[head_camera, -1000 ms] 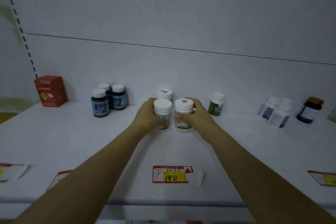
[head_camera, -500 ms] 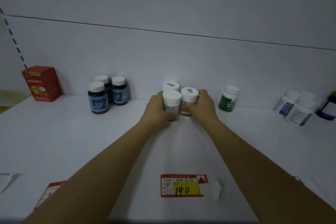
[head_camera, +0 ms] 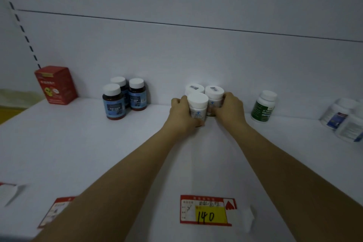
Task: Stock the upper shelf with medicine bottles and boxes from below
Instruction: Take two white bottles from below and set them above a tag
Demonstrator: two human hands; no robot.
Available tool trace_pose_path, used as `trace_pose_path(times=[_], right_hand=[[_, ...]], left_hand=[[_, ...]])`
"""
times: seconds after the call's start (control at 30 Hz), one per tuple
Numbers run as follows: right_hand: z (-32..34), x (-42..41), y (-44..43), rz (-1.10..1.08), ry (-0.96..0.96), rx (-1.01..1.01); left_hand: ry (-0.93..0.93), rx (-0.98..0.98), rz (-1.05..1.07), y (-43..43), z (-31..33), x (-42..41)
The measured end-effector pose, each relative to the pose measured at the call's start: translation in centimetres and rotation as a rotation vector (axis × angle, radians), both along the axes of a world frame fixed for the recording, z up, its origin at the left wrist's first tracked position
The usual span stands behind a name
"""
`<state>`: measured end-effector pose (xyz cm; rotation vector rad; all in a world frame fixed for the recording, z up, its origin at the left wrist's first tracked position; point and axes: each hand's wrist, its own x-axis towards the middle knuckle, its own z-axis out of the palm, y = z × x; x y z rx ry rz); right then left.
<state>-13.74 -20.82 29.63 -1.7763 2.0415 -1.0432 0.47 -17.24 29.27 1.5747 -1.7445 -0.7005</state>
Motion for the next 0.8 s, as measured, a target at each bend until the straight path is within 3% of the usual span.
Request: trace_pose_path(times=[0.5, 0.8], right_hand=[[1.1, -0.7, 2.0, 0.065, 0.092, 0.185], [2.2, -3.2, 6.6, 0.224, 0.412, 0.321]], left_hand=[[0.005, -0.02, 0.145, 1.5, 0.1, -1.3], [-0.332, 0.106, 0.207, 5.8, 1.3, -0.2]])
